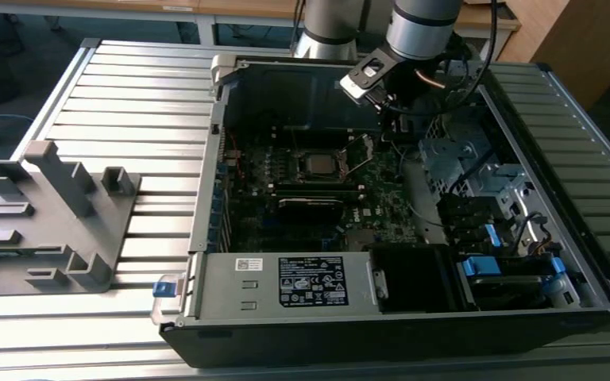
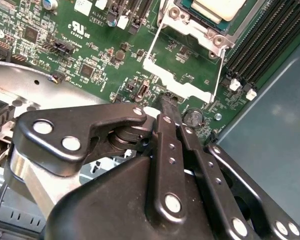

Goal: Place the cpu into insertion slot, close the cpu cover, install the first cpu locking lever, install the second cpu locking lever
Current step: 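Close the cpu cover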

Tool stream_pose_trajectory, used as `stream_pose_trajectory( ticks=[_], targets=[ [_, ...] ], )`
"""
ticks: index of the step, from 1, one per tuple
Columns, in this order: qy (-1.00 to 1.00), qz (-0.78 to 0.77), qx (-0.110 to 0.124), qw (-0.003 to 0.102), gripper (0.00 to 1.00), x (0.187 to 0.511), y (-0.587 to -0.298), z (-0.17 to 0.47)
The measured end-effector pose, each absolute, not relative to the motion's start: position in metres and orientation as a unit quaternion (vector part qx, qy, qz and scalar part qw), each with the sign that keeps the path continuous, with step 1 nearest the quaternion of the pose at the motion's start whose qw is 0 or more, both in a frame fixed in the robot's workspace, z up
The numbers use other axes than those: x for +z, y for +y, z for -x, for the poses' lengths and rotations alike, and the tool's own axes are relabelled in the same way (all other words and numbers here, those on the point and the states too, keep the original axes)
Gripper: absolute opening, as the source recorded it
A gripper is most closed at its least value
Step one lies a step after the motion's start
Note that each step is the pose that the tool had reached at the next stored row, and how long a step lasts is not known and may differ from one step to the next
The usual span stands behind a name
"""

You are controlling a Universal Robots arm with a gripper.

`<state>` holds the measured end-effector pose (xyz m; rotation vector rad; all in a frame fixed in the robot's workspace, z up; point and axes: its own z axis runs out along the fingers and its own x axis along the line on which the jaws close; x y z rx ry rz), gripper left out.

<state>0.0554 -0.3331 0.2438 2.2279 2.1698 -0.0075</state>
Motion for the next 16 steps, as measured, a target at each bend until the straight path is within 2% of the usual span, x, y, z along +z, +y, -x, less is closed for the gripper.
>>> stream_pose_trajectory(
  ticks=[16],
  targets=[
    [0.697, -0.717, -0.002, 0.016, 0.1, 0.2405, -0.3305, -0.0551]
  ],
)
